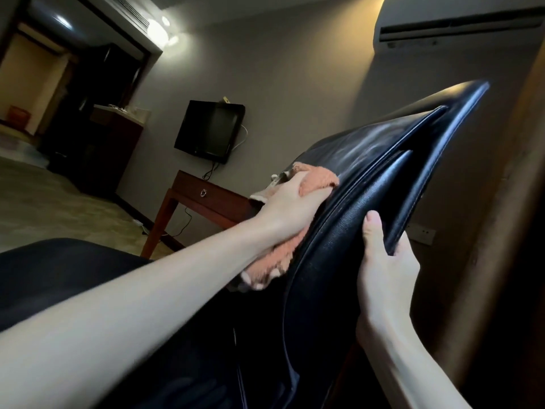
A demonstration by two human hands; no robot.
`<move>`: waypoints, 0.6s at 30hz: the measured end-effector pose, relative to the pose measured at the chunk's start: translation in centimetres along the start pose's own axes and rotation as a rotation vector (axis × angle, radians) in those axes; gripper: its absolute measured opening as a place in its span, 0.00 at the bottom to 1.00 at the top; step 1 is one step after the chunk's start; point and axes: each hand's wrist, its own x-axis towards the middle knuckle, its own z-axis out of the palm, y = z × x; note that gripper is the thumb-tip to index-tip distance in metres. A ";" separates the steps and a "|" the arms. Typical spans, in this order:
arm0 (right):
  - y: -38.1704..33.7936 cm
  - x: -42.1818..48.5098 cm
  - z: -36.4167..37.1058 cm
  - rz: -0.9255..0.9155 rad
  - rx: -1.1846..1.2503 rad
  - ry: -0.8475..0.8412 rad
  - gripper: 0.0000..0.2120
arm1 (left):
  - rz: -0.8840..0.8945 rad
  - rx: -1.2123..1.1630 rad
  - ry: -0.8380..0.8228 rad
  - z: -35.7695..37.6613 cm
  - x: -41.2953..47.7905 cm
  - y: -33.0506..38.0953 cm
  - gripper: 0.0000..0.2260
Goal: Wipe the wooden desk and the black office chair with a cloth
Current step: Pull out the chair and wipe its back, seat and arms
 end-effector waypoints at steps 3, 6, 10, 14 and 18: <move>0.2 0.1 -0.2 -0.002 0.012 -0.027 0.12 | -0.092 0.087 -0.023 0.4 4.8 -0.2 0.24; 0.3 0.1 -0.2 -0.032 0.021 -0.045 0.12 | -0.191 0.150 -0.004 0.0 7.1 -0.8 0.27; 0.9 0.4 -0.5 -0.060 0.051 -0.074 0.09 | -0.126 0.118 -0.022 0.0 4.4 -0.5 0.29; 1.3 1.0 -1.3 -0.044 0.053 -0.172 0.08 | -0.030 -0.005 -0.062 -1.4 -2.7 -0.7 0.34; 2.0 2.6 -2.6 0.065 0.035 -0.266 0.12 | -0.023 -0.017 -0.060 -1.4 -7.8 -1.3 0.32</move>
